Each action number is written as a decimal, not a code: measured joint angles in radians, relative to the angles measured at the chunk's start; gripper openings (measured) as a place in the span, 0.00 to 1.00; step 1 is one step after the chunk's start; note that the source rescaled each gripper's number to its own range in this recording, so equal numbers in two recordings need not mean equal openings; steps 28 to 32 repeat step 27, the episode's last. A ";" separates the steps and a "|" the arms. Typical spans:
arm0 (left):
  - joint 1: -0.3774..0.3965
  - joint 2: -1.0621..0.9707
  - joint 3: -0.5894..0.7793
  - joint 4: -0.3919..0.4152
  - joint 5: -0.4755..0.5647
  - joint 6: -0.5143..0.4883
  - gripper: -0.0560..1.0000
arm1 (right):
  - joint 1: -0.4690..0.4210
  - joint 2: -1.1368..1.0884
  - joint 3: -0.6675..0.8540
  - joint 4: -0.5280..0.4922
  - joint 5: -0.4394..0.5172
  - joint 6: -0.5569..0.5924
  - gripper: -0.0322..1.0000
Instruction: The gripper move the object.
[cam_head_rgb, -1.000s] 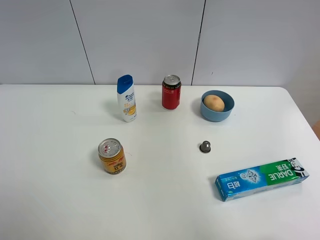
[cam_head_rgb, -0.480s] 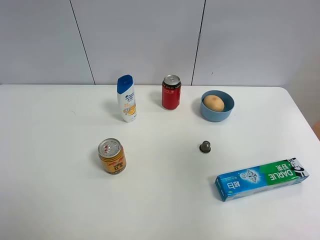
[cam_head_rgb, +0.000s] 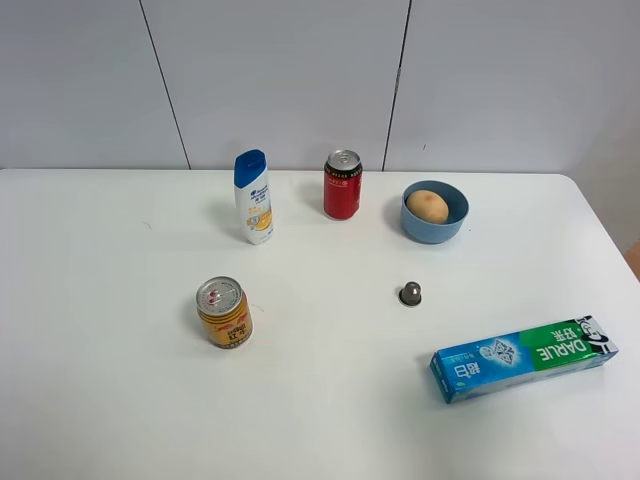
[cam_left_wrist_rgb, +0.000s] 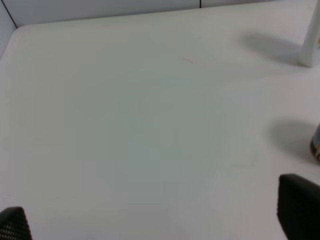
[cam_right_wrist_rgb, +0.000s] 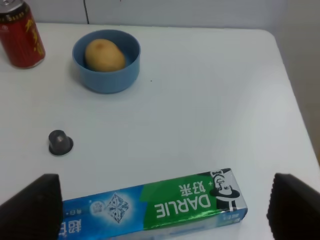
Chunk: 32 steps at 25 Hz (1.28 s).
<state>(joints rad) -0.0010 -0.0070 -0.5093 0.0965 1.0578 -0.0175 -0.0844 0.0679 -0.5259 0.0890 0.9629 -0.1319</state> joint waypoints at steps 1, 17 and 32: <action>0.000 0.000 0.000 0.000 0.000 0.000 1.00 | 0.000 -0.020 0.004 0.000 -0.002 0.004 0.82; 0.000 0.000 0.000 0.000 0.000 0.000 1.00 | -0.007 -0.070 0.030 -0.062 0.099 0.062 0.82; 0.000 0.000 0.000 0.000 0.000 0.000 1.00 | -0.007 -0.070 0.030 -0.078 0.099 0.083 0.82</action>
